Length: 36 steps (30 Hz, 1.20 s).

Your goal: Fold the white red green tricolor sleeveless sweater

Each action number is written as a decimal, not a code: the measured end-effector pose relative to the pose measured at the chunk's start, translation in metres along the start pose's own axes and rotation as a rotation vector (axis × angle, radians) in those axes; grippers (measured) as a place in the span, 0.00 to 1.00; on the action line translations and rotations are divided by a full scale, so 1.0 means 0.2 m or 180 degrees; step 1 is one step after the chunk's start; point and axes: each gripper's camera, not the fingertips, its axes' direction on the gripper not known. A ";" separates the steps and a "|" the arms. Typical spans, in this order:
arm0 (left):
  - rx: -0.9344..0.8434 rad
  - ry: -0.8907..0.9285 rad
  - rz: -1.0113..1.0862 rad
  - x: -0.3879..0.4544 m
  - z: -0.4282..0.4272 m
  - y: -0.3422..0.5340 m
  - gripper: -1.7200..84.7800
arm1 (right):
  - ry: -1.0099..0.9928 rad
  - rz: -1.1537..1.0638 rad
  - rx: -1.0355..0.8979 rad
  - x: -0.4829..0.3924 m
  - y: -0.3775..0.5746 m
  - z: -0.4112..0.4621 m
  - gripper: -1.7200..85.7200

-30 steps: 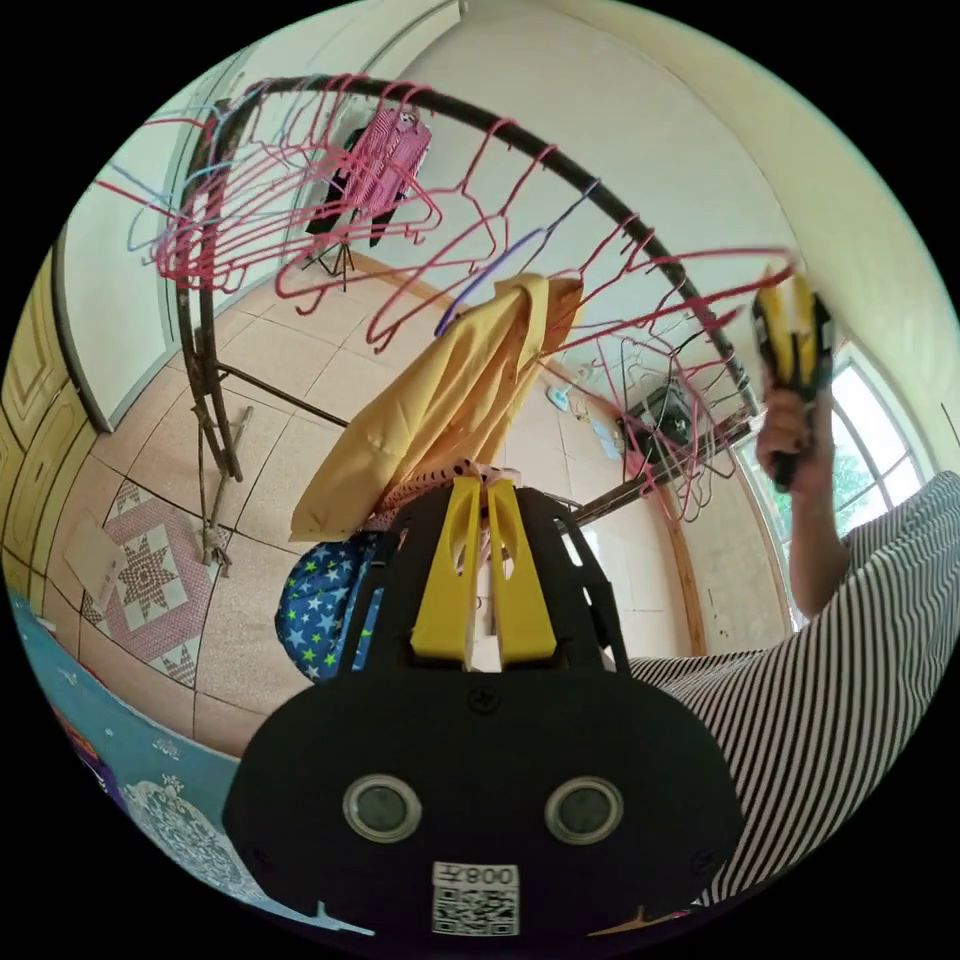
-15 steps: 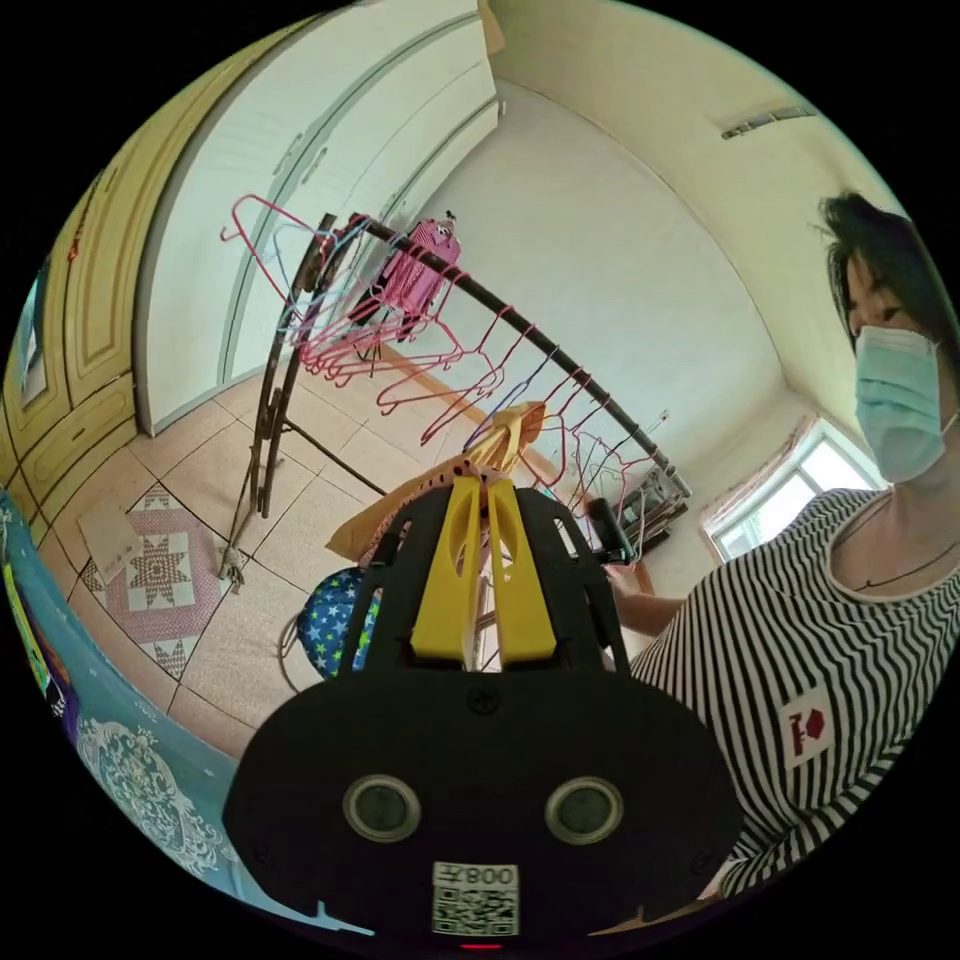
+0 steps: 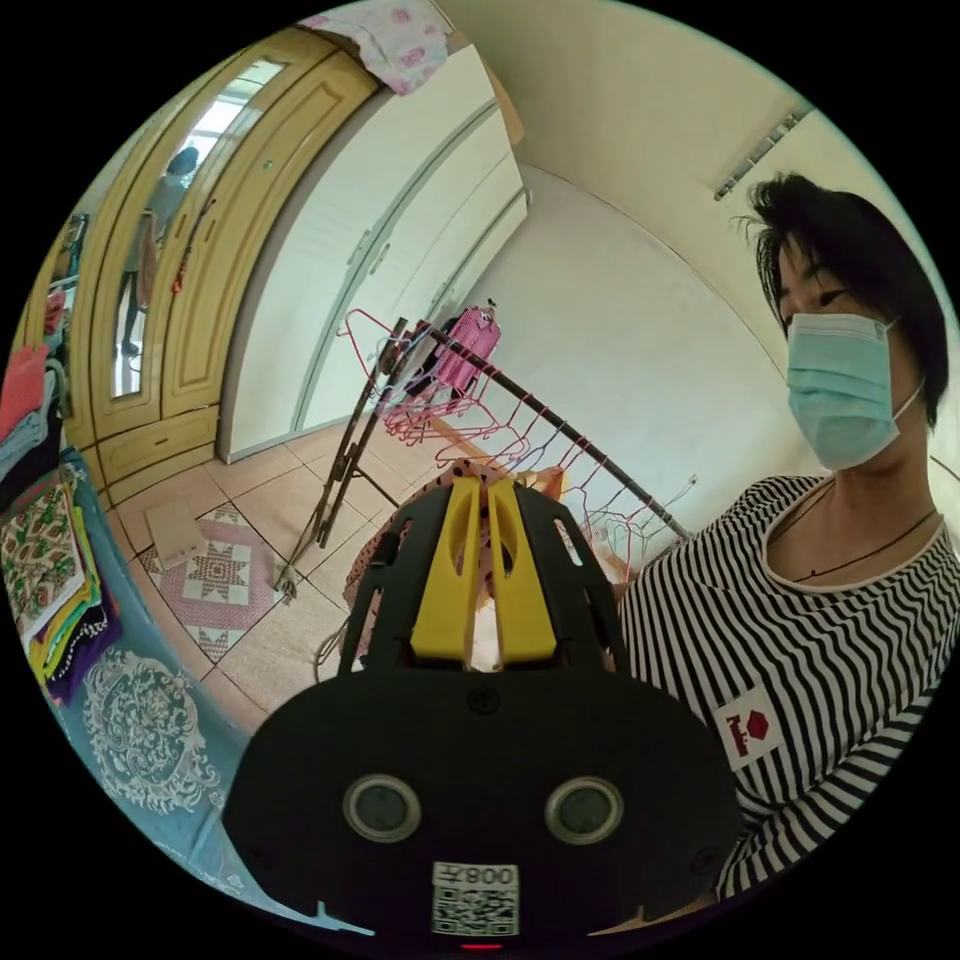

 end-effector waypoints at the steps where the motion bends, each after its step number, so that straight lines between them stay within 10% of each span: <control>1: 0.0042 -0.0108 -0.0014 0.02 -0.12 0.02 0.03 | 0.0010 -0.0063 -0.0054 -0.07 -0.12 0.11 0.10; 19: 0.1150 -0.1645 -0.0823 0.62 -1.76 0.79 0.03 | -0.0445 -0.1660 0.0406 -1.39 -1.84 1.04 0.03; 36: 0.2282 -0.3217 -0.0686 1.82 -2.11 1.18 0.03 | -0.2059 -0.3396 0.0877 -2.24 -2.67 1.46 0.03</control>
